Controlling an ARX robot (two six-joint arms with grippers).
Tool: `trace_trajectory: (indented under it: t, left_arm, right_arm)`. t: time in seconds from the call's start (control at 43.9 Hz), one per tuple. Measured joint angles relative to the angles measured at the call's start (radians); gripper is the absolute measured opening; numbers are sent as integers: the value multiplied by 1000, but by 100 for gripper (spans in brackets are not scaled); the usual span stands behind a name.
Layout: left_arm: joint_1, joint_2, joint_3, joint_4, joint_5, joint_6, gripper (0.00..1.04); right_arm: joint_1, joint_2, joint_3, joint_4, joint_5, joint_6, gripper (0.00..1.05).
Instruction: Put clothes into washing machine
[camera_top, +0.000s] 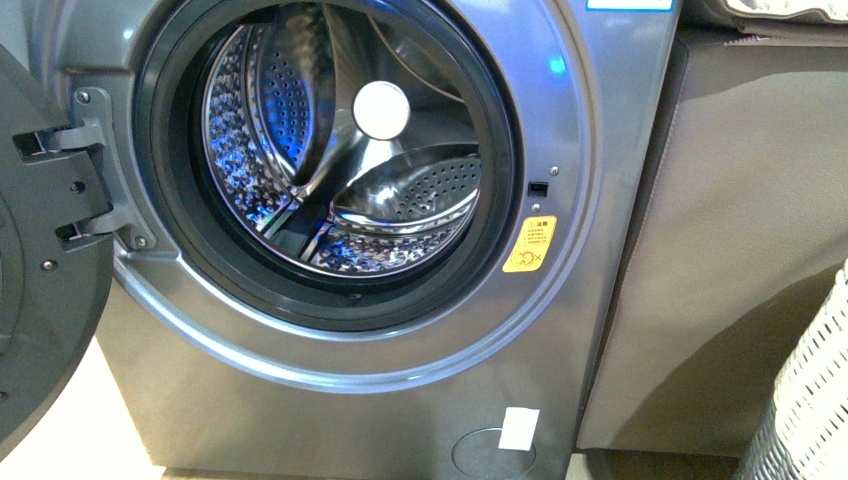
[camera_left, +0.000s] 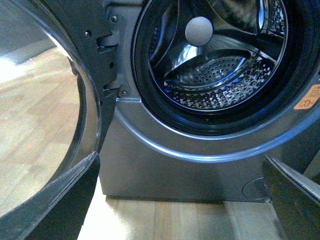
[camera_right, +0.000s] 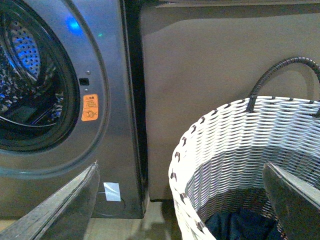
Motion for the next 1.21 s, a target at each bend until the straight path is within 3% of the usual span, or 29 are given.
trace_trajectory:
  t: [0.819,0.933,1.206]
  left_arm:
    - [0,0,0,0,0,0,98]
    - [0,0,0,0,0,0,98]
    - [0,0,0,0,0,0,98]
  right_arm:
    - [-6,1,0,1,-20,7,97]
    - [-146,117,12,127,-200,28,97]
    - [-426,746,202,614,-367,48,97]
